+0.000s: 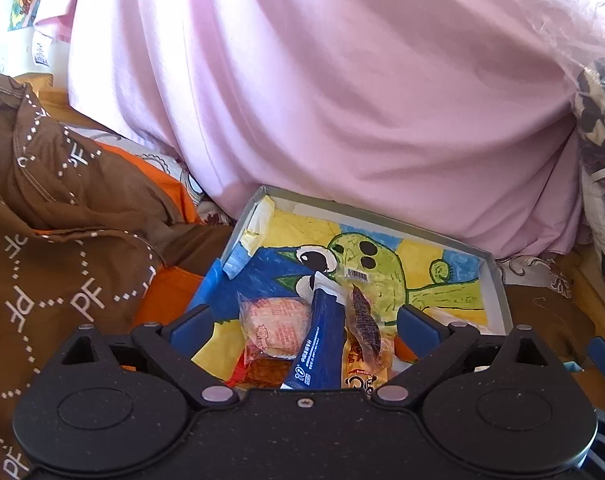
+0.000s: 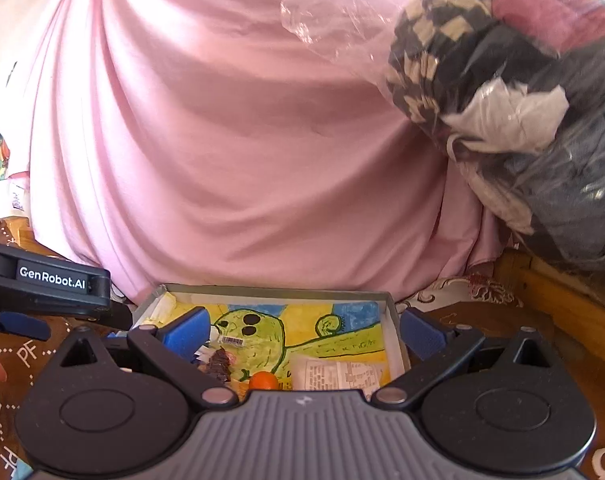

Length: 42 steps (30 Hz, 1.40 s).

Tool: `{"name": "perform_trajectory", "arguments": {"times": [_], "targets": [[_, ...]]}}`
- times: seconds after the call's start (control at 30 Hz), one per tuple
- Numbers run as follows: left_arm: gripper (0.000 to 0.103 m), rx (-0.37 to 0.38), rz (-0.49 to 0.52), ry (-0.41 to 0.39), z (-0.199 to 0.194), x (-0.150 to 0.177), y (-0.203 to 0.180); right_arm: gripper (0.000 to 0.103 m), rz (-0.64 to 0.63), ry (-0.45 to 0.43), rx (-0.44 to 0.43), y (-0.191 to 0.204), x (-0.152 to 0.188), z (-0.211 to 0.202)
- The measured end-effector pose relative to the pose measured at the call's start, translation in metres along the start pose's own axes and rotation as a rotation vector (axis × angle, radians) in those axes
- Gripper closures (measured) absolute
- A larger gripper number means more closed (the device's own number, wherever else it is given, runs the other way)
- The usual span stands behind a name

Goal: Organize snacks

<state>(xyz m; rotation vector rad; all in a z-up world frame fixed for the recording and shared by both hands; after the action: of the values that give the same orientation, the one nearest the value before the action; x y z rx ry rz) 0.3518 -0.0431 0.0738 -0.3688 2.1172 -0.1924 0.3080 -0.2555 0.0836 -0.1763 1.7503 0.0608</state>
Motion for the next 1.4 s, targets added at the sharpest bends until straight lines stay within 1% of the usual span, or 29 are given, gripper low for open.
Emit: {"name": "perform_trajectory", "arguments": {"times": [0.2, 0.57, 0.67, 0.83, 1.03, 1.13, 1.27, 1.4], "targets": [[0.004, 0.004, 0.001, -0.013, -0.02, -0.001, 0.001, 0.0, -0.026, -0.017, -0.007, 0.006, -0.01, -0.017], [0.004, 0.013, 0.013, -0.028, -0.057, -0.005, 0.005, 0.0, 0.02, -0.027, -0.006, 0.004, -0.021, -0.041], [0.004, 0.005, 0.008, -0.033, -0.069, -0.005, 0.01, 0.0, 0.035, -0.038, -0.024, 0.005, -0.025, -0.05], [0.003, 0.01, -0.002, -0.016, -0.091, -0.005, 0.021, 0.0, 0.077, -0.052, -0.046, 0.001, -0.029, -0.067], [0.003, 0.02, 0.011, -0.03, -0.118, 0.005, 0.03, 0.0, 0.075, -0.079, -0.077, 0.004, -0.032, -0.091], [0.003, 0.015, 0.012, -0.042, -0.131, 0.013, 0.035, 0.0, 0.073, -0.086, -0.092, 0.008, -0.031, -0.104], [0.001, 0.002, -0.019, -0.107, -0.154, 0.024, 0.045, 0.0, 0.053, -0.091, -0.1, 0.014, -0.029, -0.12], [0.001, -0.011, 0.005, -0.142, -0.171, 0.033, 0.05, 0.0, 0.057, -0.089, -0.099, 0.017, -0.026, -0.134]]}}
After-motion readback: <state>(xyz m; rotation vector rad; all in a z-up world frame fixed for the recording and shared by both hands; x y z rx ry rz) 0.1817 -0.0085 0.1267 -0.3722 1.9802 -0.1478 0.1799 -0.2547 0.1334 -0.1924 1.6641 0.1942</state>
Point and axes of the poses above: each gripper's, at about its wrist camera, not at the fingertips, and z roughly the way its jaws point, y to its left, x to its underside, the point moved 3 cm from there along z, roughly the way its jaws point
